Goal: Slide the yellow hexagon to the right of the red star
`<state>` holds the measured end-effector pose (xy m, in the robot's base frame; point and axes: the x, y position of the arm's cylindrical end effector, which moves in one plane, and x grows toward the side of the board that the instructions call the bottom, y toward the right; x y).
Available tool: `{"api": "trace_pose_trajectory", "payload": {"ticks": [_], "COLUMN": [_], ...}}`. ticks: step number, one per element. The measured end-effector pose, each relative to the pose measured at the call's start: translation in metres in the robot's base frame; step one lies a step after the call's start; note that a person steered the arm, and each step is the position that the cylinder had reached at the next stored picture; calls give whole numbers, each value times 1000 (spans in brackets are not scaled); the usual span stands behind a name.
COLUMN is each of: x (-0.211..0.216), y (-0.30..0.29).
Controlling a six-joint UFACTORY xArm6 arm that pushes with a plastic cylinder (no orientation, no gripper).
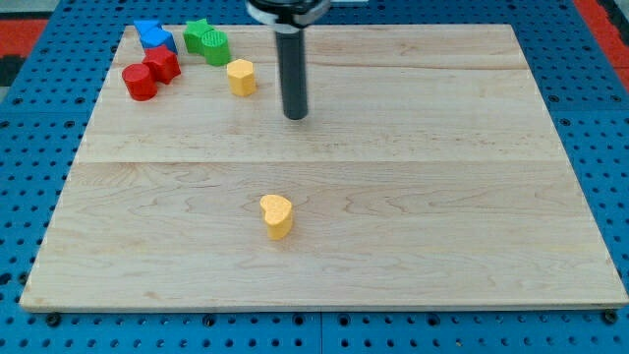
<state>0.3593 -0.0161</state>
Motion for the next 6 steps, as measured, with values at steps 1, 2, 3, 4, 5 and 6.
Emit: {"api": "trace_pose_trajectory", "payload": {"ticks": [1,2,3,4,5,6], "x": [-61,-66,-21,-12,-22,-35], "y": [-28,-111,-70,-104,-131,-130]}}
